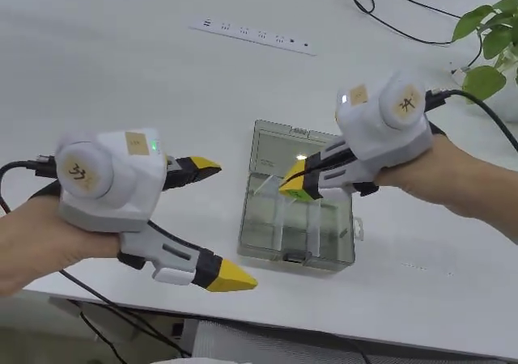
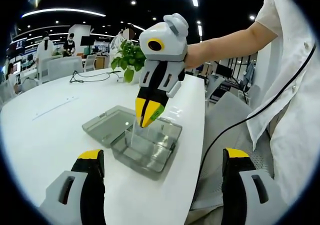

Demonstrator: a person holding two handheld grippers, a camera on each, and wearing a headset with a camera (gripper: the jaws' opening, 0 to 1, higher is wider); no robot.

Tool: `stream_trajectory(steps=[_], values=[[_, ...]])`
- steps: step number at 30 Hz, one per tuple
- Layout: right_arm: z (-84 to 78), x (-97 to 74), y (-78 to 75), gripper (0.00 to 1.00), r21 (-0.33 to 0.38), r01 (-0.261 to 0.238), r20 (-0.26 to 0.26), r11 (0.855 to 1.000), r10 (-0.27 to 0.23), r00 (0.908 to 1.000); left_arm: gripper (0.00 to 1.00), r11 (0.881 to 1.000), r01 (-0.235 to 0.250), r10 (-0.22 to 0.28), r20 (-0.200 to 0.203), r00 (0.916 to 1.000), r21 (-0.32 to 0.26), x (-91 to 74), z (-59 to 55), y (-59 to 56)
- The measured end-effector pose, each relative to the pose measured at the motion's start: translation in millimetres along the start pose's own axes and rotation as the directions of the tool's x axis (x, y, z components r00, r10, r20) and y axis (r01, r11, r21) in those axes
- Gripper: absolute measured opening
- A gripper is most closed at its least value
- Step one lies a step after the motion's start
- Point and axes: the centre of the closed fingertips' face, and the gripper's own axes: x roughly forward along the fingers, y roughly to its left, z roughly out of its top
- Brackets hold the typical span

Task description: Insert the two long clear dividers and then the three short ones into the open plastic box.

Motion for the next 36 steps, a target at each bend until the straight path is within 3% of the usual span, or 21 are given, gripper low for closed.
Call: stream_trajectory(steps=[11,18,36], values=[[-1.8,1.3,2.4,0.02,-0.026,0.003,-0.002,1.000,-0.003,1.0000,1.00,1.000,0.004,-0.004,0.007,1.0000,-0.008,1.4,0.9,-0.7],[-2.6,10.3,4.4,0.02,-0.093,0.000,-0.014,0.996,-0.001,0.9999,1.00,1.000,0.008,-0.008,0.006,1.0000,-0.012,2.2,-0.2,-2.0],[-16.0,33.4,-3.6,0.02,-0.091,-0.014,-0.070,0.996,0.008,0.9975,1.00,1.000,0.011,-0.011,0.000,0.9999,-0.014,1.7,-2.5,-2.0]])
